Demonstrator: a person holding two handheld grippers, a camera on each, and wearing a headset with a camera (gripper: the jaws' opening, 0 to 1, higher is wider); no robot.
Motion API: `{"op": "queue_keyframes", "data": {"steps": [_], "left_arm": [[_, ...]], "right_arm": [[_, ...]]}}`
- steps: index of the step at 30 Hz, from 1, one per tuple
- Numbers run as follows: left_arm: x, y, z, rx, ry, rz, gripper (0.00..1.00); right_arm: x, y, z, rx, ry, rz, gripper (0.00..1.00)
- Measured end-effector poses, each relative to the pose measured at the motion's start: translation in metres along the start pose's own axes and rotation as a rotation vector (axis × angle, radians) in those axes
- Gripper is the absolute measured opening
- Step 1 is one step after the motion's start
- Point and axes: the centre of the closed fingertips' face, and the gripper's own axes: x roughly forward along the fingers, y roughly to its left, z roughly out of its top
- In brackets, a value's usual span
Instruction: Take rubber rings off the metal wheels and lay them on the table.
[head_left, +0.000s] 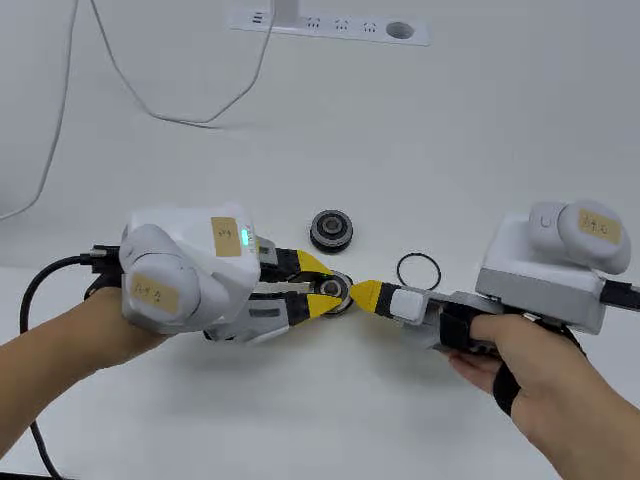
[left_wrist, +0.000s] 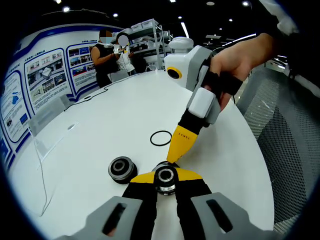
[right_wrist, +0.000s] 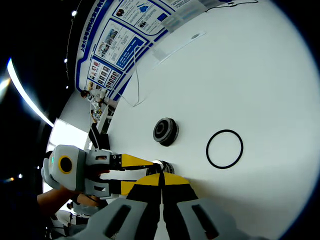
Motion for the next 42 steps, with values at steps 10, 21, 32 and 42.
{"op": "queue_keyframes", "data": {"steps": [10,21,32,42], "left_arm": [[0.000,0.000,0.000,0.000,0.000,-0.001,0.13],[0.000,0.000,0.001,-0.002,0.000,-0.005,0.13],[0.000,0.000,0.001,0.004,-0.005,-0.003,0.13],[-0.001,0.000,0.001,0.007,-0.007,0.028,0.13]], "right_arm": [[0.002,0.003,0.000,0.022,0.005,0.019,0.00],[0.004,0.009,0.000,0.030,0.011,0.043,0.00],[0.000,0.018,-0.001,0.023,0.012,0.058,0.00],[-0.002,0.018,-0.002,0.041,0.002,0.051,0.01]]}}
